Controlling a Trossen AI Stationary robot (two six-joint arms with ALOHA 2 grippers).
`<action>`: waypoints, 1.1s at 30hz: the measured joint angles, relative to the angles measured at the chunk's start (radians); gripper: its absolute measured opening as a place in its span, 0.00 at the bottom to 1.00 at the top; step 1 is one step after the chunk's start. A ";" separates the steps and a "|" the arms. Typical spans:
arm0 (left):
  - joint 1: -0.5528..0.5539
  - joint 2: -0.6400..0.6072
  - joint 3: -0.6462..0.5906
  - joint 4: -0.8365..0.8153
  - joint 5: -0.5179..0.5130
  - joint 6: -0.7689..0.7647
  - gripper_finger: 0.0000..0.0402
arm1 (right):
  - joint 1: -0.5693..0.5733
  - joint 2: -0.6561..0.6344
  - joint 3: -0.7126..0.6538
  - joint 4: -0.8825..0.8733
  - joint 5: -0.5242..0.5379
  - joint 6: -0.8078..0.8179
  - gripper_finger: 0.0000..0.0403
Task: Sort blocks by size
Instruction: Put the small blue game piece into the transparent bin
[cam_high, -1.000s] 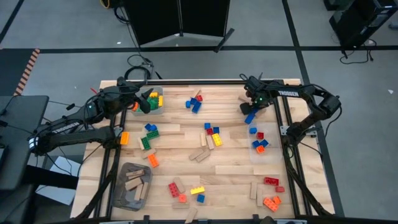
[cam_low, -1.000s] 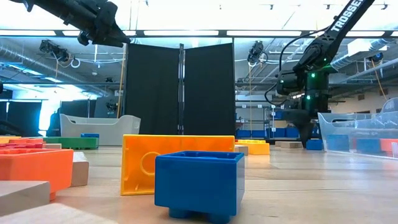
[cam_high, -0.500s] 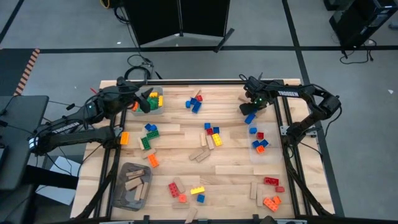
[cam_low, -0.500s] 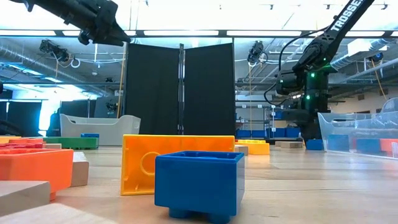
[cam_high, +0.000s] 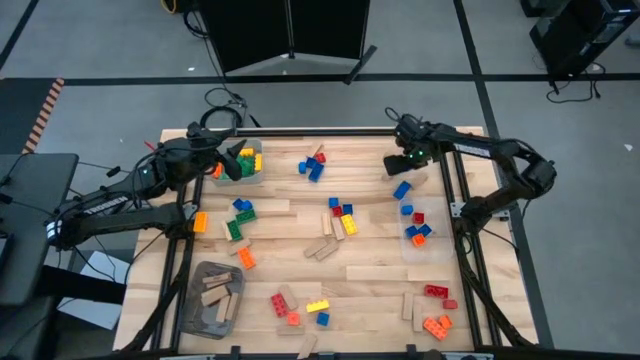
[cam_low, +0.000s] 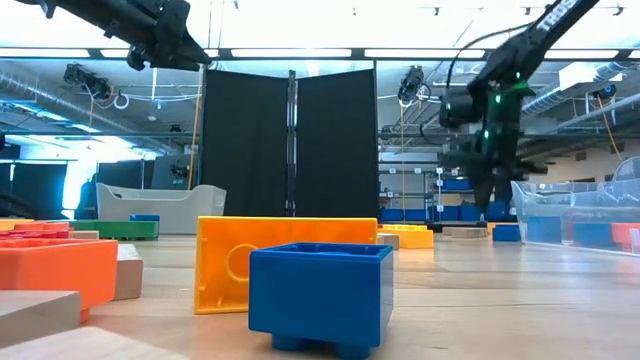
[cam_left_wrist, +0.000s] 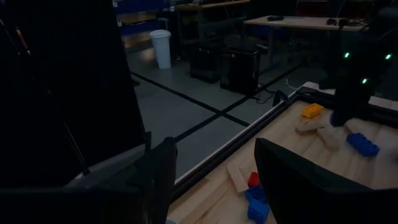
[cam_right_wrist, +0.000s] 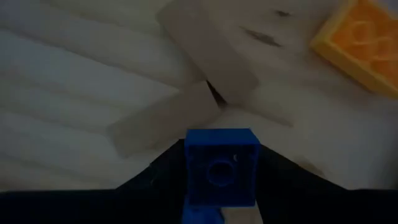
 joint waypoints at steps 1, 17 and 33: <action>0.000 0.000 0.000 0.000 0.000 0.000 0.56 | 0.006 -0.020 0.018 -0.032 0.005 0.011 0.39; 0.000 0.000 0.000 -0.021 0.000 0.010 0.56 | 0.531 -0.431 0.196 -0.521 0.148 0.750 0.39; 0.000 0.000 0.000 -0.017 0.000 0.012 0.56 | 0.964 -0.250 -0.028 -0.418 0.046 1.232 0.39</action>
